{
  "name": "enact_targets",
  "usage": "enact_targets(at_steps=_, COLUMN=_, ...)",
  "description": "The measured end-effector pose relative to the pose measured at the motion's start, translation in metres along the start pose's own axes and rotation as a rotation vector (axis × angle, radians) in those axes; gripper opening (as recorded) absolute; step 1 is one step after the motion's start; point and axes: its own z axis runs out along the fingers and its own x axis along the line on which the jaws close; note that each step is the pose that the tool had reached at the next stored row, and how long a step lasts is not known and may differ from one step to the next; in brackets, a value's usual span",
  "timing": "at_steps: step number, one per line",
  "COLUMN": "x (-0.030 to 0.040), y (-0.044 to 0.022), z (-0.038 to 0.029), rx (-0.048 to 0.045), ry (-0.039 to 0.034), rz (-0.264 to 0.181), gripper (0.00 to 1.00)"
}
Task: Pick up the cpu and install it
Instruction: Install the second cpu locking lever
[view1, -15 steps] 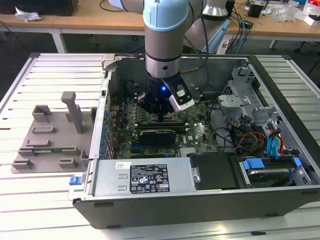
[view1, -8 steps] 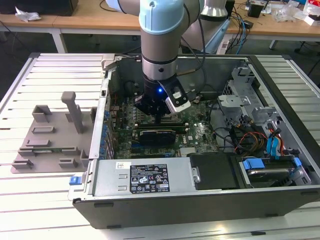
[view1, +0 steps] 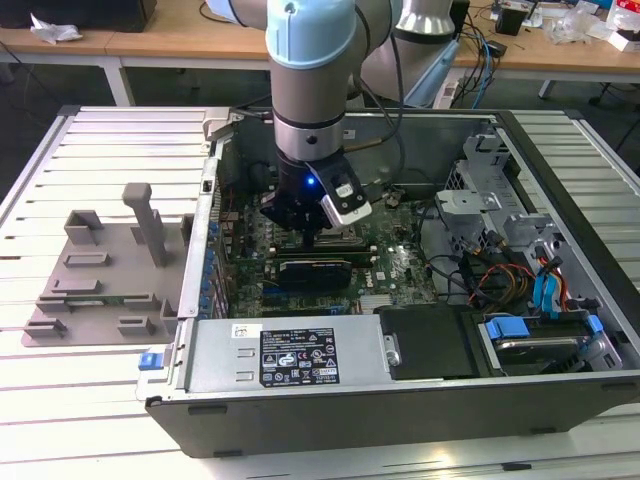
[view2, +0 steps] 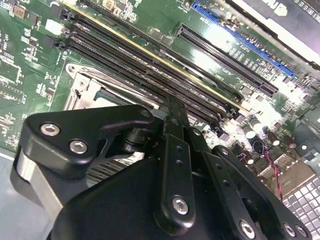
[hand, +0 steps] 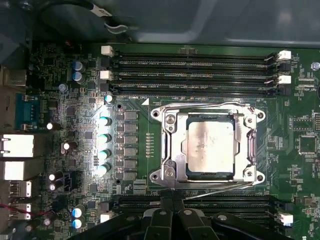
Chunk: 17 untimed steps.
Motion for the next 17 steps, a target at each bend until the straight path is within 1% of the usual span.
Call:
enact_targets(at_steps=2, x=0.0015, y=-0.0001, z=0.0001, rx=-0.0005, ry=-0.0011, rz=0.0, gripper=0.11)
enact_targets(at_steps=3, x=0.0032, y=0.0, z=0.0002, rx=-0.0017, ry=-0.0034, rz=0.0, gripper=0.11)
enact_targets(at_steps=4, x=0.0109, y=-0.0003, z=0.0012, rx=-0.0172, ry=-0.0129, rz=0.0, gripper=0.11)
enact_targets(at_steps=5, x=0.0114, y=-0.001, z=0.0016, rx=-0.0199, ry=-0.0141, rz=0.0, gripper=0.11)
enact_targets(at_steps=6, x=0.0119, y=-0.0018, z=0.003, rx=-0.0252, ry=-0.0183, rz=0.0, gripper=0.11)
enact_targets(at_steps=7, x=0.0124, y=-0.0026, z=0.0045, rx=-0.0264, ry=-0.0205, rz=0.0, gripper=0.11)
enact_targets(at_steps=9, x=0.0131, y=-0.003, z=0.0049, rx=-0.0364, ry=-0.0259, rz=0.001, gripper=0.11)
enact_targets(at_steps=10, x=0.0135, y=-0.0032, z=0.0052, rx=-0.0433, ry=-0.0297, rz=0.001, gripper=0.11)
enact_targets(at_steps=11, x=0.0139, y=-0.0033, z=0.0053, rx=-0.0483, ry=-0.0325, rz=0.001, gripper=0.11)
enact_targets(at_steps=12, x=0.0149, y=-0.0035, z=0.0057, rx=-0.0575, ry=-0.0384, rz=0.001, gripper=0.11)
enact_targets(at_steps=13, x=0.0158, y=-0.0036, z=0.006, rx=-0.0646, ry=-0.0432, rz=0.001, gripper=0.11)
enact_targets(at_steps=14, x=0.0179, y=-0.0038, z=0.0067, rx=-0.0776, ry=-0.0516, rz=0.001, gripper=0.11)
enact_targets(at_steps=16, x=0.021, y=-0.004, z=0.0091, rx=-0.0873, ry=-0.0581, rz=0.001, gripper=0.11)
enact_targets(at_steps=17, x=0.0219, y=-0.004, z=0.0096, rx=-0.0906, ry=-0.0601, rz=0.001, gripper=0.11)
